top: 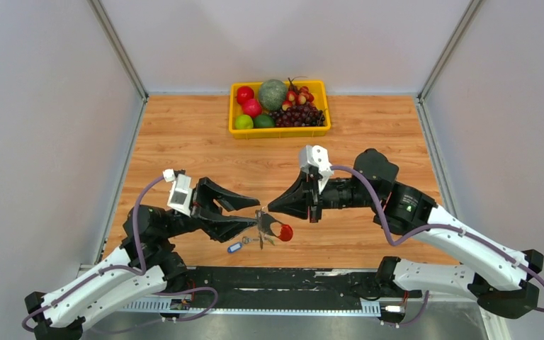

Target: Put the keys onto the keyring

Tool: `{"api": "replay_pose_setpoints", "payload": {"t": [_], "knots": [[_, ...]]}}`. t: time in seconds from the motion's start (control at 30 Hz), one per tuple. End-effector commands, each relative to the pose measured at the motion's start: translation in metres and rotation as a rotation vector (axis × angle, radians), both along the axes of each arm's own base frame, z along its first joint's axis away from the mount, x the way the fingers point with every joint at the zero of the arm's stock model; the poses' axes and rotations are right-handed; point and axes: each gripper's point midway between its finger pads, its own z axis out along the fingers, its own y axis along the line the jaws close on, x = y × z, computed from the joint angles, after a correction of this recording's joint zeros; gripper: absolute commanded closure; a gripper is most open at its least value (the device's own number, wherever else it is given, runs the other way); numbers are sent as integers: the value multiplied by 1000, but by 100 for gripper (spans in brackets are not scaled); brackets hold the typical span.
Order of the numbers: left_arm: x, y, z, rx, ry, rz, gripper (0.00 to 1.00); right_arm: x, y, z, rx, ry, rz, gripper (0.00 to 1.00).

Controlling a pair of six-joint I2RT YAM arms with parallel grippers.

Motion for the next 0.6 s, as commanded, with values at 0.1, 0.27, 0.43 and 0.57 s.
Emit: {"api": "replay_pose_setpoints", "payload": {"t": [0.1,0.27,0.43,0.57], "knots": [[54,16,-24,116,126,321,43,30,-33,12,37,-54,-263,100],[94,36,-90,270,361,566,43,37,-51,-3,-5,6,-366,100],[110,61,-182,424,703,770,44,44,-61,-22,-64,56,-437,100],[101,73,-246,468,941,833,44,44,-67,-27,-77,68,-456,100]]}}
